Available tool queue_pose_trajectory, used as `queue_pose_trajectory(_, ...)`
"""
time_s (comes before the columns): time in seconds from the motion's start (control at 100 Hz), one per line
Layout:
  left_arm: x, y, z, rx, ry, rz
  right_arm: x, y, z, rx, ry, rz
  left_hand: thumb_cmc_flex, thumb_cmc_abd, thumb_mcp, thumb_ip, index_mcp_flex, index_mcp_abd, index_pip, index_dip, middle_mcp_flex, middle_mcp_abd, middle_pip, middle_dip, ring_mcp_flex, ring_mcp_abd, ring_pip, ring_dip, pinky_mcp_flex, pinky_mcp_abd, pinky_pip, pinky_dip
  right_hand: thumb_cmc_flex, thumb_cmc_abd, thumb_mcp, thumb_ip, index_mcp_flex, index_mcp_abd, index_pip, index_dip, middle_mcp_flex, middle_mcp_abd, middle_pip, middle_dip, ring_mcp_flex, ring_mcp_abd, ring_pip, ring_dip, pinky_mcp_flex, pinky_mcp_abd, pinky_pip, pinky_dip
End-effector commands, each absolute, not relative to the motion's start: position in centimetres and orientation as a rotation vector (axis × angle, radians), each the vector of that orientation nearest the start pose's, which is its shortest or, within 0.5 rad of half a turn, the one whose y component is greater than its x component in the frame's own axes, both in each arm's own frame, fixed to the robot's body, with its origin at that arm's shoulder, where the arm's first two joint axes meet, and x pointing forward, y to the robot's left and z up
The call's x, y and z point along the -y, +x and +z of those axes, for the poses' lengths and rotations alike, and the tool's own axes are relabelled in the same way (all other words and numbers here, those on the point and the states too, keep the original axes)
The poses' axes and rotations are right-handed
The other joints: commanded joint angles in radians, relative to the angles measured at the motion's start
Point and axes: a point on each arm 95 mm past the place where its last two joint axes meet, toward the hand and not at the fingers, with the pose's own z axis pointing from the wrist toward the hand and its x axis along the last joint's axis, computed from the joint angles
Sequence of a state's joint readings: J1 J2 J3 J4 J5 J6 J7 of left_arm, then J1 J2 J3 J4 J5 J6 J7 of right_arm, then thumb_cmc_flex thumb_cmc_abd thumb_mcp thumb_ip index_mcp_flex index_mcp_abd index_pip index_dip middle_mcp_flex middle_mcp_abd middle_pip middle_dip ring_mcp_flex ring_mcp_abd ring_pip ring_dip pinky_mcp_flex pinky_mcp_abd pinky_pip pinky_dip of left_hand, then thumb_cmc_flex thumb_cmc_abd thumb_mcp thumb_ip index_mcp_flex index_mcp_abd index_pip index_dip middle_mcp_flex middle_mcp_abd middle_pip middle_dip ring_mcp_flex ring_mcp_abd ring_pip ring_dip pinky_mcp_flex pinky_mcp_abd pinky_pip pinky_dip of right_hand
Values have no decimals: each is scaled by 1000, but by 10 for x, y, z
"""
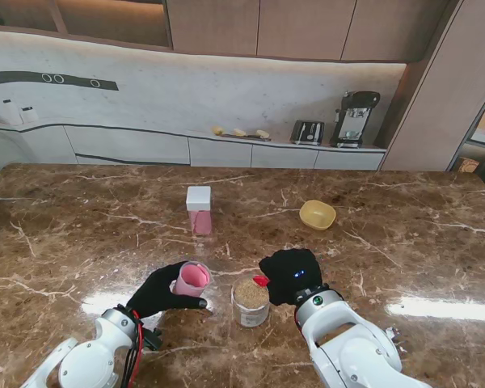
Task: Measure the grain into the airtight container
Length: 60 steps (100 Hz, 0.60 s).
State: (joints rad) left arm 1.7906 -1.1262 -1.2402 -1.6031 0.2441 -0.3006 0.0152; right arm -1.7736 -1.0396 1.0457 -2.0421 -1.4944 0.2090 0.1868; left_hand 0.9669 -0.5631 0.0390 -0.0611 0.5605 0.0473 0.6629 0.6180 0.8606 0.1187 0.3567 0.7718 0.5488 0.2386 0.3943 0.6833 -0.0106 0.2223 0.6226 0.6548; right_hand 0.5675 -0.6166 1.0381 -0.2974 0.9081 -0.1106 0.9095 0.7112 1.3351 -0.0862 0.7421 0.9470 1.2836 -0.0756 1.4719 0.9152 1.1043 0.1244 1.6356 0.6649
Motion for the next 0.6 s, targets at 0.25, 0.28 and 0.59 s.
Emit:
queue_pose_trajectory(0.25,16,320,-384,-1130,-1958,-2111,-90,302,-290,-1706,764,1201,72,195,180,-1,202,-146,172,-1,96,-39,90,28,32,10,50,15,-24,7,17,-13,44,-4,74,53,35,-85,54,2,66,35,6,-8,39,-107,54,39,40,-16,70,-13)
queue_pose_trajectory(0.28,16,320,-384,-1129,-1958,-2112,-90,302,-290,-1703,755,1197,71,196,180,0,203,-147,172,-1,97,-39,91,28,32,10,50,15,-24,7,17,-13,43,-6,76,55,37,-84,55,1,67,33,7,-7,40,-109,57,40,41,-19,74,-12)
queue_pose_trajectory(0.59,16,319,-385,-1131,-1956,-2117,-95,299,-294,-1737,753,1163,55,182,207,8,214,-154,174,-6,101,-39,91,29,33,11,49,15,-25,6,15,-16,44,-24,90,67,46,-81,58,-3,77,41,11,-6,40,-111,69,45,45,-26,92,-10)
